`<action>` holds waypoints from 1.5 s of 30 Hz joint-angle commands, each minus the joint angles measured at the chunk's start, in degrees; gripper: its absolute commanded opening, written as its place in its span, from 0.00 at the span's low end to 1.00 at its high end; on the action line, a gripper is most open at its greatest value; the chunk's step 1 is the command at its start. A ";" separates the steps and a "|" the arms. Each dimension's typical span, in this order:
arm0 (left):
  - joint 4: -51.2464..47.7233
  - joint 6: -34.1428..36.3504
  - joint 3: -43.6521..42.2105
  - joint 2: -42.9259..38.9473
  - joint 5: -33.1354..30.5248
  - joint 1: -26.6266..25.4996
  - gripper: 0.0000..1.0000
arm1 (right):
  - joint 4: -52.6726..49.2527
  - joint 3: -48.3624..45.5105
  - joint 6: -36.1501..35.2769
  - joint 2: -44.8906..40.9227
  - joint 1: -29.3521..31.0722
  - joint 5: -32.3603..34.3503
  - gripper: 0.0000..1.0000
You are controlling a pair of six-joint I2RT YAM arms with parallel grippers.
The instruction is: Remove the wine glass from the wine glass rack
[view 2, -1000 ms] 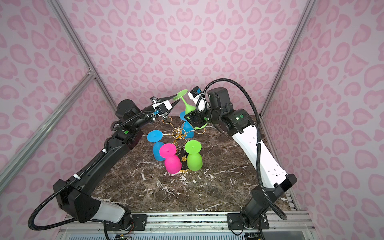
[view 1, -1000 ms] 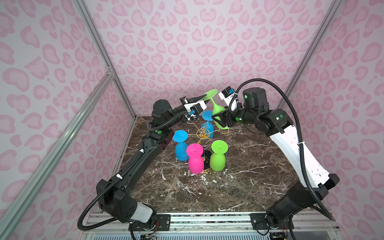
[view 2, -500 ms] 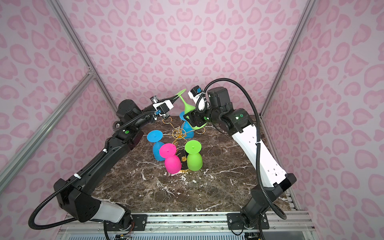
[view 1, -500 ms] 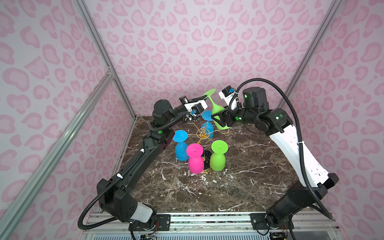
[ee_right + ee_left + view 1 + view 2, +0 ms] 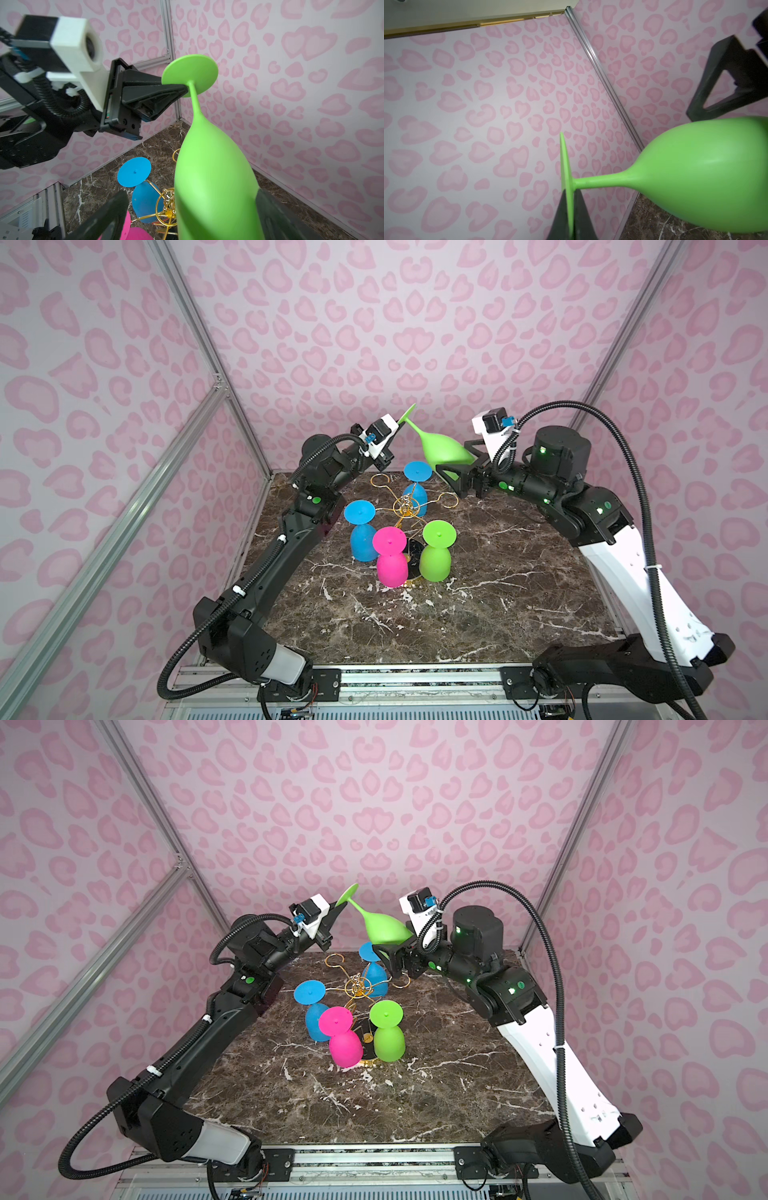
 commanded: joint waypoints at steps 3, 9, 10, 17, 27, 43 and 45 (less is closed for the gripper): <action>1.79 -12.77 0.64 -0.06 -1.97 2.13 0.03 | 14.27 -7.67 3.28 -8.33 -2.06 -2.33 0.98; 2.85 -23.07 0.37 0.03 0.16 5.31 0.03 | 21.30 -15.17 9.64 -15.17 -7.50 -3.24 0.91; 3.50 -25.45 0.38 0.18 1.49 6.00 0.03 | 21.30 -15.40 10.53 -15.03 -8.59 -3.59 0.89; 5.60 -31.35 -0.39 -0.37 4.83 6.89 0.03 | 22.49 -15.07 15.80 -9.19 -11.37 -8.19 0.68; 5.93 -32.88 -1.05 -1.16 5.29 7.07 0.03 | 25.54 -11.08 18.35 -1.63 -11.23 -10.02 0.64; 6.42 -34.19 -1.20 -1.16 4.97 7.13 0.03 | 24.17 -1.82 19.88 9.54 -7.15 -10.86 0.47; 6.52 -34.42 -1.20 -1.26 4.97 7.15 0.03 | 24.19 -0.89 20.08 10.58 -6.92 -11.05 0.42</action>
